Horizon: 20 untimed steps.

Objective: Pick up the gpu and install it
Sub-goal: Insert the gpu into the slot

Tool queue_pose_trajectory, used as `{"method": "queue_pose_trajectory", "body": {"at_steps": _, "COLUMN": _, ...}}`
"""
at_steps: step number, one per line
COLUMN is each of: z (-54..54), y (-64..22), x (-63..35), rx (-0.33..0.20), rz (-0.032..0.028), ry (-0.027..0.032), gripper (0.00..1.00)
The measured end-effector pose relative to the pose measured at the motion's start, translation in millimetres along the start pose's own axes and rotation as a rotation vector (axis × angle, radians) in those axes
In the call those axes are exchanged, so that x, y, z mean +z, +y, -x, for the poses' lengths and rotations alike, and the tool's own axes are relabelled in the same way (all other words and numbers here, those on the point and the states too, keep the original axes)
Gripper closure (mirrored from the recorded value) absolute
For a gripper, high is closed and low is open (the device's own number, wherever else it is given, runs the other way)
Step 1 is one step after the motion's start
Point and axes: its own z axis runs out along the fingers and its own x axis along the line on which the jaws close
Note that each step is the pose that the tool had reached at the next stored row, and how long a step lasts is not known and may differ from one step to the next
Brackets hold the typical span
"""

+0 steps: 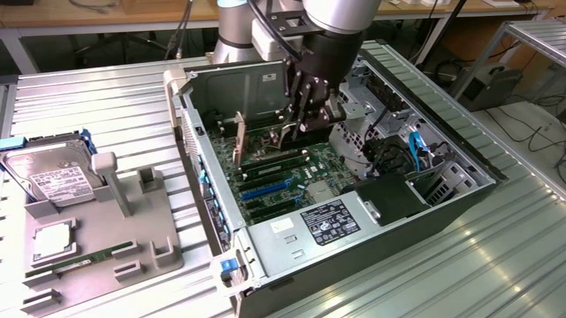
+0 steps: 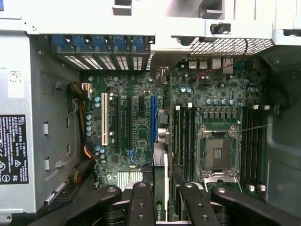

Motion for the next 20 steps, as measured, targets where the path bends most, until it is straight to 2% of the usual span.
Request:
{"method": "queue_pose_trajectory", "body": {"at_steps": 7, "z": -0.7, "y": 0.9, "x": 12.8, "rx": 0.0, "rz": -0.0001, "ry": 0.0003, "gripper": 0.74}}
{"method": "queue_pose_trajectory", "body": {"at_steps": 20, "z": -2.3, "y": 8.7, "x": 41.0, "rx": 0.0, "rz": 0.0, "ry": 0.0063, "gripper": 0.74}}
